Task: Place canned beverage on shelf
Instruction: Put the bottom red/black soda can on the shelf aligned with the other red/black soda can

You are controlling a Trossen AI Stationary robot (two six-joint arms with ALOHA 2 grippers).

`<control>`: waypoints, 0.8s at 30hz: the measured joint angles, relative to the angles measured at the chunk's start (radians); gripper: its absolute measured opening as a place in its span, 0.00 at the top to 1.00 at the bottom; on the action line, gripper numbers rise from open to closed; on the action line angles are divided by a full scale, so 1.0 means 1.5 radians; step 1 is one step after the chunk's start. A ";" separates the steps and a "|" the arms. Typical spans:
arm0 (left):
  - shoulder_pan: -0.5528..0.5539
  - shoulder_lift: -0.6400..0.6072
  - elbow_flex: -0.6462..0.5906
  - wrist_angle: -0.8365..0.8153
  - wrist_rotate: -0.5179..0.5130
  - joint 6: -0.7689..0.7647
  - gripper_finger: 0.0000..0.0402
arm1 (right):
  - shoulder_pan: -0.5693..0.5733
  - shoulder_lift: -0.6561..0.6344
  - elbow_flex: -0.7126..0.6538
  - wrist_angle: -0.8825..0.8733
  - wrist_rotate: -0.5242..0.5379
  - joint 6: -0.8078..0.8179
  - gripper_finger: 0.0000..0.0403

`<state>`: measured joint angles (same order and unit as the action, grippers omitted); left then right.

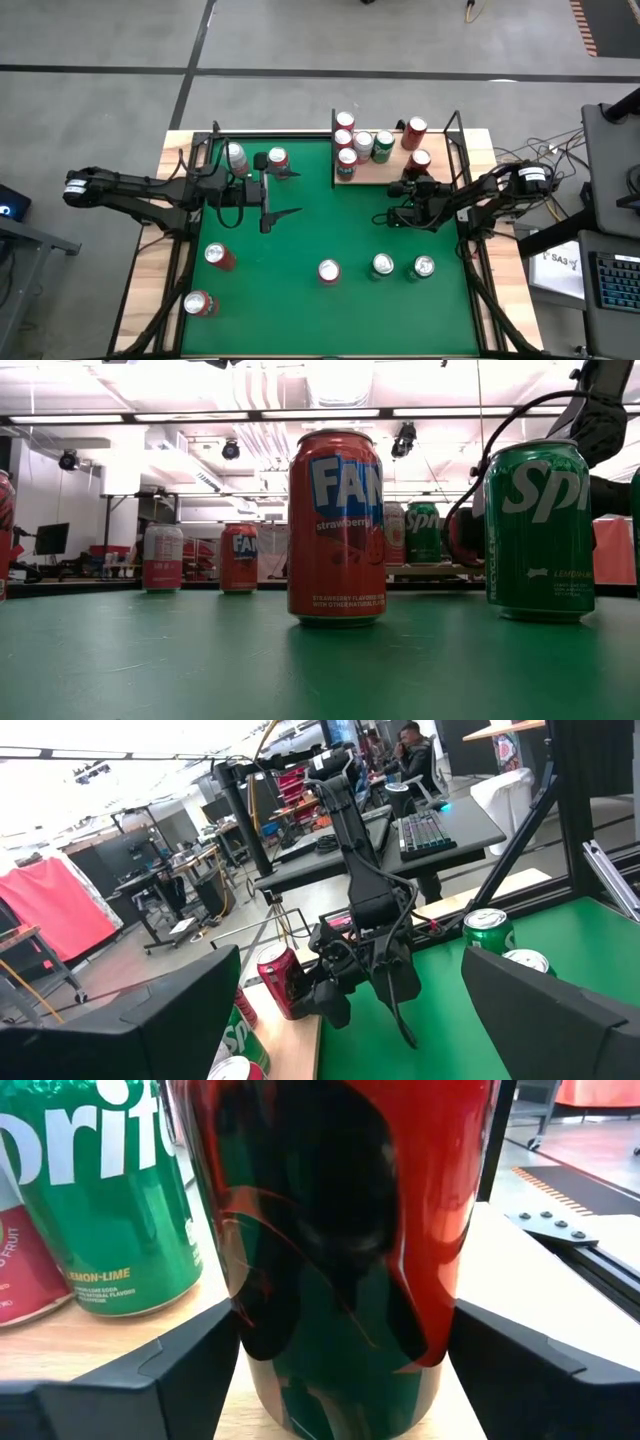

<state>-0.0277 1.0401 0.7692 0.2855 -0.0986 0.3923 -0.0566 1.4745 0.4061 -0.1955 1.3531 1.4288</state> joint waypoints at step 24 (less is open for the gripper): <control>0.000 0.000 0.000 -0.003 0.000 0.005 0.09 | -0.028 0.000 0.000 0.006 -0.045 0.000 0.13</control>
<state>-0.0277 1.0405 0.7692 0.2806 -0.0986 0.3996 -0.0990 1.4738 0.4065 -0.1871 1.2862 1.4288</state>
